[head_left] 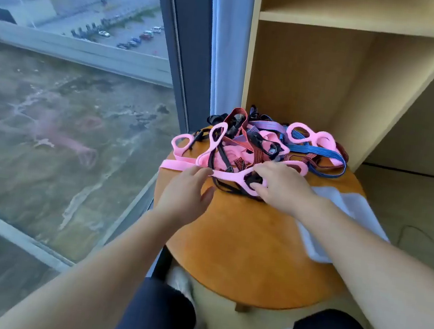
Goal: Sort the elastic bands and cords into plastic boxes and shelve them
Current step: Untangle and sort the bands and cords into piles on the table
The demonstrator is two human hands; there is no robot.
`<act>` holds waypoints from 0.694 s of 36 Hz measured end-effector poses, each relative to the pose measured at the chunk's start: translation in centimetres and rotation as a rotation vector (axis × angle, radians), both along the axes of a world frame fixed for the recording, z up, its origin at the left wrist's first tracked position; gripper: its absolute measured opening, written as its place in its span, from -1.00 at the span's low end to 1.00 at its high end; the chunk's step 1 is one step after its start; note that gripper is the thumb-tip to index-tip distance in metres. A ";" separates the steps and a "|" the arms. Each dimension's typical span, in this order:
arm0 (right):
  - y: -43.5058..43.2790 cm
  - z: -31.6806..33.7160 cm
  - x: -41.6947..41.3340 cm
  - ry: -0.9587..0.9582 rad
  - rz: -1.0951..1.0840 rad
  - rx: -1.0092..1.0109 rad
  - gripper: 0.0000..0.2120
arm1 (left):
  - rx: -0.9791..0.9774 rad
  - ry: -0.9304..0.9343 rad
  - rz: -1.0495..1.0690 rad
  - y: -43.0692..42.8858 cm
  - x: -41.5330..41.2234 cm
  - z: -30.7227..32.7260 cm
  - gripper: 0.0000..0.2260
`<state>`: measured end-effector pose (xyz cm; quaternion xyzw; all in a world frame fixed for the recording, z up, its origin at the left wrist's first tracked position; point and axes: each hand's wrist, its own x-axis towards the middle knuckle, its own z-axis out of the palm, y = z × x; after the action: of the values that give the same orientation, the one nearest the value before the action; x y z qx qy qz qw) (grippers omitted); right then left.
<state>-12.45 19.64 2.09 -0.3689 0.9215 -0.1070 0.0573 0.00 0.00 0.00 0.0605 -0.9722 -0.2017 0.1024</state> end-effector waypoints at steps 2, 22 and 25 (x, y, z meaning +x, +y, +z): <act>-1.1 -0.2 0.2 0.008 0.002 0.033 -0.66 | 0.035 0.006 0.009 -0.5 0.4 -0.1 -0.65; -7.6 -5.9 -3.7 0.006 0.033 0.292 -0.74 | -0.024 -0.008 0.012 -3.3 -3.8 -2.8 -0.65; -7.7 -6.3 -4.0 0.026 0.014 0.297 -0.79 | -0.023 -0.021 0.012 -3.4 -4.1 -2.9 -0.65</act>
<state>-16.47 11.93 -4.21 -0.3642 0.9252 0.0356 0.1003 -4.08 -3.35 -2.95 0.0672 -0.9751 -0.1893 0.0941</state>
